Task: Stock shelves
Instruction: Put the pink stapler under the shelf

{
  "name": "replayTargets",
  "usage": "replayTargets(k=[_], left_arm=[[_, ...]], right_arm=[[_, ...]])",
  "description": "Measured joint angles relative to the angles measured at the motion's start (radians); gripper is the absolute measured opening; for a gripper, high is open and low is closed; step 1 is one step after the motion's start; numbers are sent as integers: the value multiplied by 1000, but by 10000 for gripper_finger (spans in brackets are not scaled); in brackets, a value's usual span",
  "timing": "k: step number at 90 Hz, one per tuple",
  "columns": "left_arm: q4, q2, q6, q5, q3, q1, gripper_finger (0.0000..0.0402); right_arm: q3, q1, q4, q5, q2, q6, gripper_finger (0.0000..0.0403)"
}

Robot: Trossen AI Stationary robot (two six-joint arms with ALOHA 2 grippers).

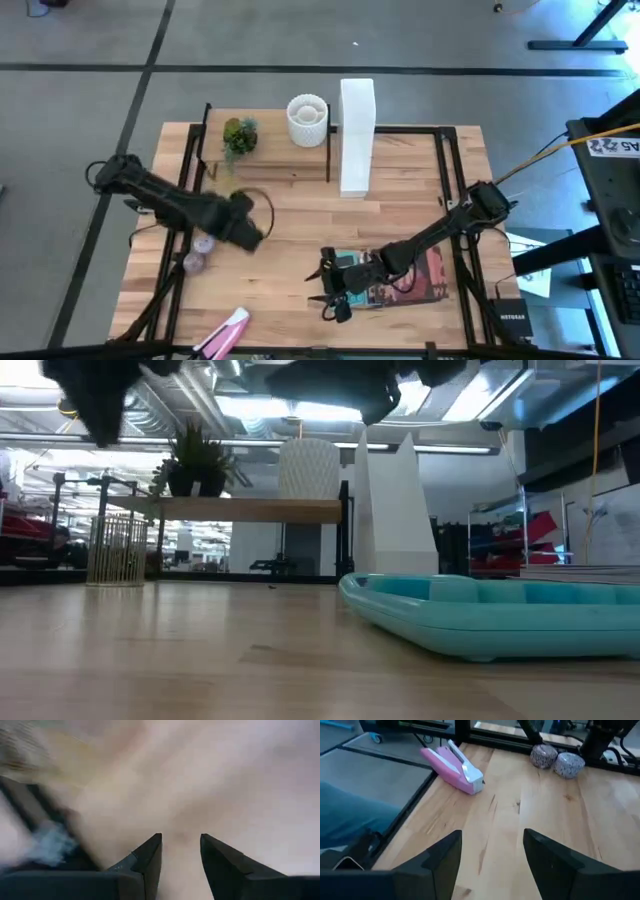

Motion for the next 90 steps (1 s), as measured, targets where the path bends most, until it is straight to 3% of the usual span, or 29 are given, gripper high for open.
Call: replayTargets(k=[12, 25, 38, 48, 60, 82, 90], left_arm=[[185, 1, -194, 49, 0, -175, 118], [330, 12, -375, -85, 0, -330, 118], [450, 57, -441, -216, 0, -435, 118], [497, 111, -500, -236, 0, -467, 118], [502, 178, -534, -74, 0, -467, 118], [504, 278, -532, 422, 0, -473, 118], [507, 289, -564, 492, 0, -496, 118]], right_arm=[[0, 0, 13, -1, 0, -8, 198], [0, 0, 16, -2, 0, -13, 198], [0, 0, 16, -2, 0, -16, 198], [0, 0, 18, -2, 0, -16, 198], [0, 0, 21, -2, 0, -16, 198], [0, 0, 25, -2, 0, -15, 198], [0, -1, 36, -3, 0, -15, 198]])
